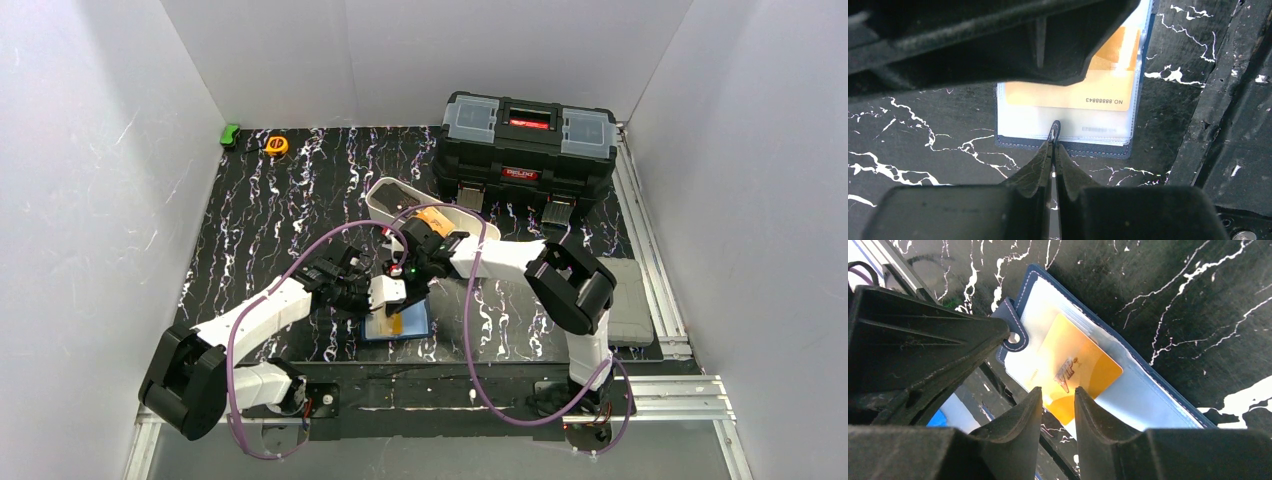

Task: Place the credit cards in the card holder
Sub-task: Insert the credit card into the card holder.

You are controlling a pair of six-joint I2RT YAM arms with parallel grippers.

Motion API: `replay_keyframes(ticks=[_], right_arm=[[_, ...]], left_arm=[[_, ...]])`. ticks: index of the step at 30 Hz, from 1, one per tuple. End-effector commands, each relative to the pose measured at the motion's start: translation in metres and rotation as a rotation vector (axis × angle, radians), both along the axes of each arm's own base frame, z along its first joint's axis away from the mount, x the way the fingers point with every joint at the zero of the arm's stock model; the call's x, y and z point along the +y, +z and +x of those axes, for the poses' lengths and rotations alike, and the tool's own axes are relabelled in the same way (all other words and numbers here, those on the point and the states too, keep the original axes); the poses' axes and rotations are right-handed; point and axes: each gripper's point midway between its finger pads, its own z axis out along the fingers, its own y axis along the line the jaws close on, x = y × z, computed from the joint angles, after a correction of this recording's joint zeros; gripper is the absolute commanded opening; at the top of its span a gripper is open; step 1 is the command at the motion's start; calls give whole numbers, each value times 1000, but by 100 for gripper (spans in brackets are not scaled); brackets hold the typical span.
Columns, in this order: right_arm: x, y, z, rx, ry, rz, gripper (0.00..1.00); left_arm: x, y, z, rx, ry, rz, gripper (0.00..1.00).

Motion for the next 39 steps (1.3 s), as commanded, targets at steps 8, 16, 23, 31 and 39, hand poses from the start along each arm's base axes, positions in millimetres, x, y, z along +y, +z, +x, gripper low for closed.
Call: replay_keyframes(ticks=[8,16,23,31,39], right_arm=[[-2,23,5,-8,14,58,33],[-26,28,3,-20,0,63,12],[-25,0,-3,47,23,32,1],[-12,-9,-8,74,53,6,1],[0,-6,-9,75,70,8,1]], left_arm=[[-5,11,-2,13,-6,-31,0],[-1,7,-3,10,-1,-13,0],[7,-5,-8,11,6,17,0],[-5,-5,-11,5,4,-26,0],[-8,-5,-14,1,4,-35,0]])
